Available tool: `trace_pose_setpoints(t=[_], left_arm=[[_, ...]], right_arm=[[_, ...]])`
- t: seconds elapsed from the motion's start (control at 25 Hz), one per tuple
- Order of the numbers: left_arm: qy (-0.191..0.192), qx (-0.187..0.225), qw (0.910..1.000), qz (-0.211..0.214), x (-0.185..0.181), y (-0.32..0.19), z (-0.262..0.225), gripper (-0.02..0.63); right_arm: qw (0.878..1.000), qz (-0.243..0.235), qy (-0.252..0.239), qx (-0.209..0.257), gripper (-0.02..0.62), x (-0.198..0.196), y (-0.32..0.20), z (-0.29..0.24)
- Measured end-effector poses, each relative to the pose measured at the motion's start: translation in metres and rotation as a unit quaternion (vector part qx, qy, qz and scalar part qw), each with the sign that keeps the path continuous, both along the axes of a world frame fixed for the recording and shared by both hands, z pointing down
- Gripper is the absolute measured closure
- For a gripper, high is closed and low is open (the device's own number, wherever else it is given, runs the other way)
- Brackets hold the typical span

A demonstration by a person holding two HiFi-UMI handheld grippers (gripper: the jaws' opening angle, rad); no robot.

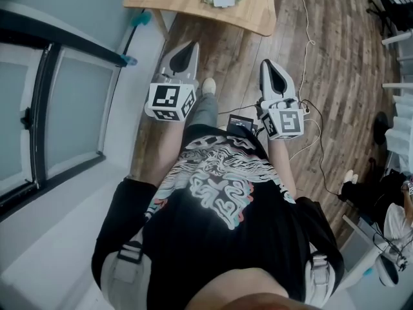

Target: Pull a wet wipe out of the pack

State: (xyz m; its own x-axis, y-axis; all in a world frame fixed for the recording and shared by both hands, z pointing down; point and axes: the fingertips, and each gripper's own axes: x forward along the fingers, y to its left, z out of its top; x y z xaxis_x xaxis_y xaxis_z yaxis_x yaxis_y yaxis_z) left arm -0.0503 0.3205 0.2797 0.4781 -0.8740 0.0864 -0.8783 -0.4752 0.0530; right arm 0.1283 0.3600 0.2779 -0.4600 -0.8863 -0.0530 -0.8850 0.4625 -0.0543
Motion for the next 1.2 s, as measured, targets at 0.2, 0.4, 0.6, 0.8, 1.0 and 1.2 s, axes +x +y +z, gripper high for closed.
trace_pose_setpoints(t=[0.2,0.4,0.6,0.8,1.0,1.2], left_arm=[[-0.013,0.003,0.9999,0.005,0.006,-0.034,0.005,0.615],[-0.012,-0.011,0.9998,0.011,0.01,-0.078,0.014,0.615],[-0.016,-0.022,0.9994,0.022,0.009,-0.122,0.021,0.615],[-0.029,-0.021,0.9989,0.032,0.005,-0.168,0.026,0.615],[-0.035,-0.022,0.9986,0.032,-0.006,-0.208,0.031,0.615],[-0.036,-0.028,0.9985,0.03,-0.018,-0.242,0.039,0.615]], right_arm=[[1.0,-0.005,0.009,-0.016,0.597,0.001,-0.027,0.007],[1.0,0.009,0.004,-0.028,0.597,0.011,-0.069,0.014],[0.999,0.014,0.007,-0.047,0.597,0.008,-0.111,0.024],[0.998,0.022,0.012,-0.061,0.597,0.001,-0.156,0.032],[0.997,0.029,0.014,-0.075,0.597,-0.007,-0.195,0.039],[0.996,0.028,0.021,-0.084,0.597,-0.02,-0.228,0.046]])
